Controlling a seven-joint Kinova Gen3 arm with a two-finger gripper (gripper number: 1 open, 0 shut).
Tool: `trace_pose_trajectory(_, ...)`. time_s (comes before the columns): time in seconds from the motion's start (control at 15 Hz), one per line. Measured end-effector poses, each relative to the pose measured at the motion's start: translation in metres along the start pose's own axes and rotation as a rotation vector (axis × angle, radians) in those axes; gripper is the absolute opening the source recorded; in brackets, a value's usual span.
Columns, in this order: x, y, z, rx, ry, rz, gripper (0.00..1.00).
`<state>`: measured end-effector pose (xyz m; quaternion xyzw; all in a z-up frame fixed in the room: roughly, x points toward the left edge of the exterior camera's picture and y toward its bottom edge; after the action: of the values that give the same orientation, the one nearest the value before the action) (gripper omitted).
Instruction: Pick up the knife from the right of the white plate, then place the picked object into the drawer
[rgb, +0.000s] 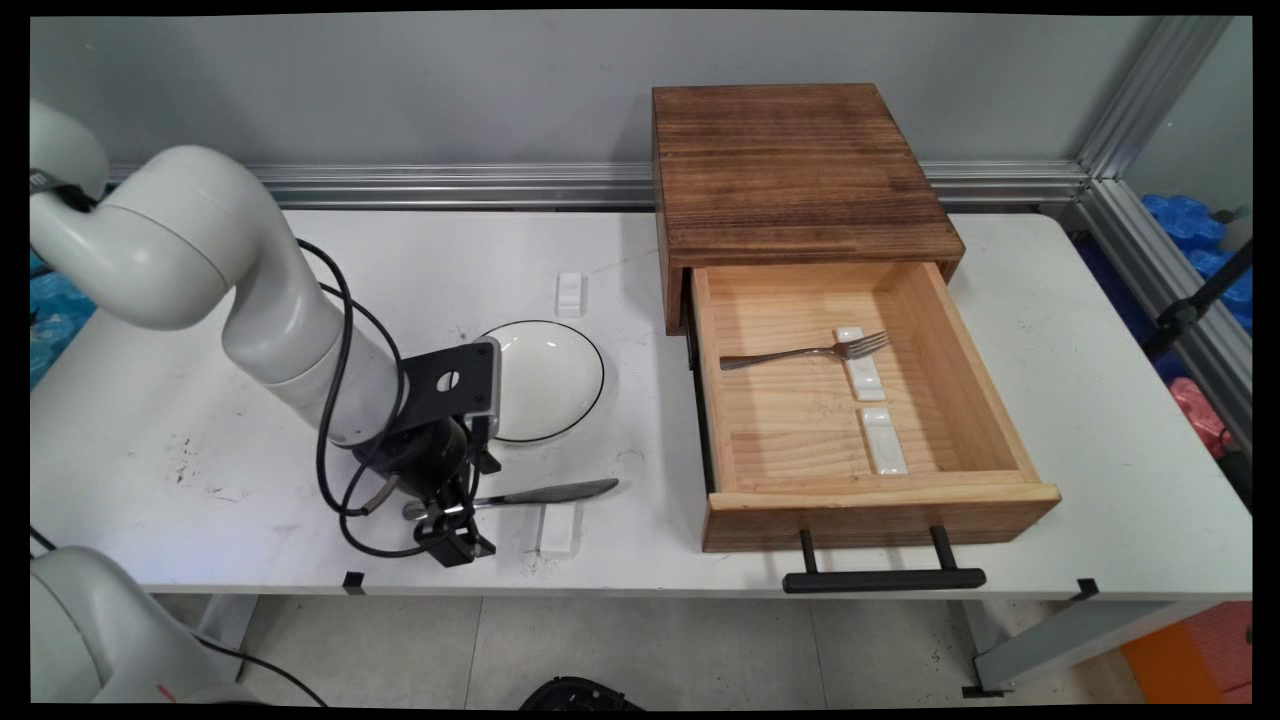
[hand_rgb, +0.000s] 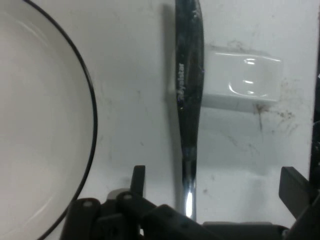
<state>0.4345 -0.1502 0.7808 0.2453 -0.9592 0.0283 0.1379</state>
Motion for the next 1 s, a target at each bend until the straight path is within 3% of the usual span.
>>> trace_pose_trajectory(0.4,0.001,-0.005,0.006,0.008,0.006,-0.005,1.0)
trace_pose_trajectory(0.47,0.002,-0.006,0.006,0.01,0.008,-0.004,0.0)
trace_pose_trajectory(1.0,-0.001,-0.013,0.007,0.033,-0.002,0.002,0.0)
